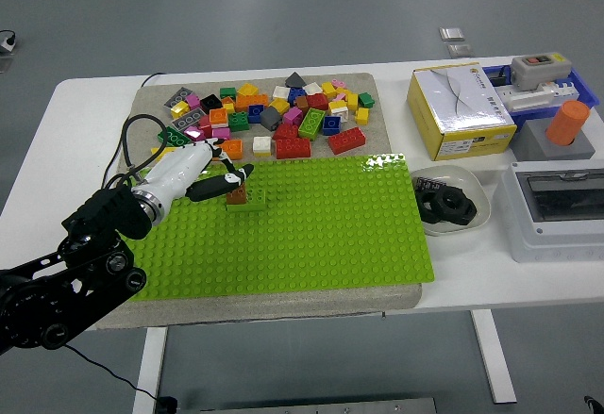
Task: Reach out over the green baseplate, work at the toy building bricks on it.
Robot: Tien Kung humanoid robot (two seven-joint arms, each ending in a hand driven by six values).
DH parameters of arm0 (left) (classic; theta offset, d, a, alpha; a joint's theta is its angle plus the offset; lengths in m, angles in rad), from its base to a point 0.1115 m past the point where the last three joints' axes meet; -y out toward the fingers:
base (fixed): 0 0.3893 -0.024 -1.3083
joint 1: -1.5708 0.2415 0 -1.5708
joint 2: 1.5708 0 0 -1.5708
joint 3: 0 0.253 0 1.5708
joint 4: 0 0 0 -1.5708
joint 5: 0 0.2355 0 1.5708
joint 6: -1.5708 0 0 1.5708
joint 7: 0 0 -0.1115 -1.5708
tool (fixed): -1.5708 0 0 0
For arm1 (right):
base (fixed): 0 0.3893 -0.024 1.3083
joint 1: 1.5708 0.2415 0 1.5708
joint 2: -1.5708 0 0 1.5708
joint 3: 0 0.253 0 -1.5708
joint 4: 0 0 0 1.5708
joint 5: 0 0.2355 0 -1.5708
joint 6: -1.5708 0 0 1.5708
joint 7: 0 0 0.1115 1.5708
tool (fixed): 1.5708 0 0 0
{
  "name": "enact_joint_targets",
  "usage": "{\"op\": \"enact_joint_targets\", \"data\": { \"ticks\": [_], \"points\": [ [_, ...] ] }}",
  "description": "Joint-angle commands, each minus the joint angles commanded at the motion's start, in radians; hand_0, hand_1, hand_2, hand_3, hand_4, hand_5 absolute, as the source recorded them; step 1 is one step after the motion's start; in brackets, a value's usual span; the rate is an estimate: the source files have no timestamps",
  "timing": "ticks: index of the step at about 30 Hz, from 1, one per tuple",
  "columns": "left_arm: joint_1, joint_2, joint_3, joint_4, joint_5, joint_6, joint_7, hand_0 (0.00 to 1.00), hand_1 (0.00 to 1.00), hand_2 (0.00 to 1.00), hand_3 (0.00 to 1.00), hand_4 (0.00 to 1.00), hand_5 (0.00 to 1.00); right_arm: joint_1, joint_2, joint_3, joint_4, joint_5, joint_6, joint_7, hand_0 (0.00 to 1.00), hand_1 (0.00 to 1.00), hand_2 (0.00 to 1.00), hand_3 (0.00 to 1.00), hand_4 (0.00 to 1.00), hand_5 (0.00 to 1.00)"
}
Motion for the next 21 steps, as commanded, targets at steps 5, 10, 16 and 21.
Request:
{"op": "enact_joint_targets", "data": {
  "ticks": [5, 10, 16, 21],
  "points": [
    [0.002, -0.001, 0.008, -0.008, 0.005, -0.001, 0.006, 0.998, 0.998, 0.978, 0.584, 0.698, 0.998, -0.001, 0.000, 0.001, 0.000, 0.000, 0.000, 0.000, 0.679, 0.666, 0.692, 0.771, 0.896, 0.957],
    [0.003, -0.002, 0.014, -0.010, 0.000, -0.001, 0.011, 0.998, 0.998, 0.972, 0.585, 0.693, 0.998, -0.001, 0.000, 0.001, 0.000, -0.001, 0.000, -0.001, 0.678, 0.666, 0.692, 0.772, 0.896, 0.957],
    [0.003, -0.004, 0.021, -0.007, -0.007, 0.002, 0.013, 0.998, 0.998, 0.968, 0.585, 0.692, 0.998, -0.001, 0.000, 0.000, 0.000, 0.000, 0.001, 0.000, 0.679, 0.666, 0.692, 0.772, 0.896, 0.958],
    [0.005, -0.006, 0.020, 0.013, -0.014, 0.005, 0.010, 0.998, 0.998, 0.964, 0.586, 0.689, 0.998, -0.001, 0.001, -0.004, 0.000, 0.006, 0.001, 0.002, 0.679, 0.667, 0.691, 0.771, 0.896, 0.958]
  ]
}}
